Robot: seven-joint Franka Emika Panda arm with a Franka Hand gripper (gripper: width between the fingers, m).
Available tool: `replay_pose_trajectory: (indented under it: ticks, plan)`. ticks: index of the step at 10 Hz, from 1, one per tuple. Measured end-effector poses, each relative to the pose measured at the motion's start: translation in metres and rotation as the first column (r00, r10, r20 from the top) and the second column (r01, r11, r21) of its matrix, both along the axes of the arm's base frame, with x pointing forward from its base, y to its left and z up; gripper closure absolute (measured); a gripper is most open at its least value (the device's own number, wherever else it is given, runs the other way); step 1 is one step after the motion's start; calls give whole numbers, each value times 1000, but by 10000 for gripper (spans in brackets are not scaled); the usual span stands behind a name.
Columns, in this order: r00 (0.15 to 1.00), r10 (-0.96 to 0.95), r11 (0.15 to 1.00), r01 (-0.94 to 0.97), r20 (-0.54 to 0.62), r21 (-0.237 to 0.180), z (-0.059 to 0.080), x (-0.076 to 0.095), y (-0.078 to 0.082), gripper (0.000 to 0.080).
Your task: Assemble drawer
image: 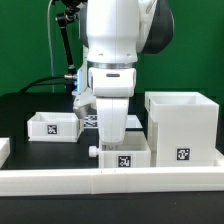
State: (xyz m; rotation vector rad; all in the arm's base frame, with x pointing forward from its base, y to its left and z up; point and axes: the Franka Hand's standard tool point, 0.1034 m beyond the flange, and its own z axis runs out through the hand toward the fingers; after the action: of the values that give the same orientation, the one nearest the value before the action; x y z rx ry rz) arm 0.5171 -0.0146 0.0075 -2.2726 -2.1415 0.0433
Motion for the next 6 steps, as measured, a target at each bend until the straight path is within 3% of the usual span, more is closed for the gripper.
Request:
replay_pose_trajectory:
  ticks: [6]
  plan:
    - [1000,0,1000,0,4,2,5,5,7,758]
